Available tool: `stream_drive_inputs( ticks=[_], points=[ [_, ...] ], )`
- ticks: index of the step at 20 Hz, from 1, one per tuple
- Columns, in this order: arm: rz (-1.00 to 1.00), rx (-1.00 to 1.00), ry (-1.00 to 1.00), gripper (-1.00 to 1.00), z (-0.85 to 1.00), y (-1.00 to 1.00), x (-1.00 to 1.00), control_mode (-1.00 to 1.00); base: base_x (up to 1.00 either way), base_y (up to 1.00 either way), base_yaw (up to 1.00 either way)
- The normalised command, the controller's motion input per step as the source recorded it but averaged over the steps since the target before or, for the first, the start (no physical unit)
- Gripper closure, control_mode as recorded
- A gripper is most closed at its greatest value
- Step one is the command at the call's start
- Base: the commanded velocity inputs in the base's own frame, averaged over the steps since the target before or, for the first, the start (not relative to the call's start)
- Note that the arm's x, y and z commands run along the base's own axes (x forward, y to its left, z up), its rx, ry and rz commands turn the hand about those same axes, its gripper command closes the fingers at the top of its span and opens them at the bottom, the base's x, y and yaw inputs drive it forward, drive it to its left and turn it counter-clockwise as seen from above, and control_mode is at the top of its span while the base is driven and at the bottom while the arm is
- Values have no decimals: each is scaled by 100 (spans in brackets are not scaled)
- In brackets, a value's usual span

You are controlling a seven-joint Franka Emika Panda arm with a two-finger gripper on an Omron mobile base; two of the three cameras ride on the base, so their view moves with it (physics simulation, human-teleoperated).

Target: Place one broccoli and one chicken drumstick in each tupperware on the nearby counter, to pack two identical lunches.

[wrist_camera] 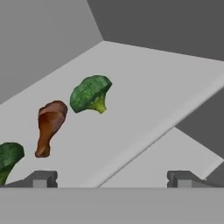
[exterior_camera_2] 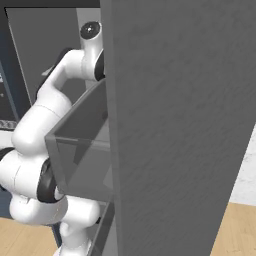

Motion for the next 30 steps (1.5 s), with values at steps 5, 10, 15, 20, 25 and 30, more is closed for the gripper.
stream_drive_inputs(
  ticks=[5, 10, 15, 20, 25, 30],
  points=[
    [0, 0, 0, -100, -3, -11, 38, -100, 0, 0, 0],
    [0, 0, 1, -100, -2, -12, 46, -100, 0, 0, 0],
    [0, 0, 1, -100, -4, -14, 42, -100, 0, 0, 0],
    [0, 0, 1, -100, -7, -12, 36, -100, 0, 0, 0],
    [0, 0, 0, -100, -10, -7, 34, -100, 0, 0, 0],
    [0, 0, 0, -100, -5, -2, 37, -100, 0, 0, 0]
  ],
)
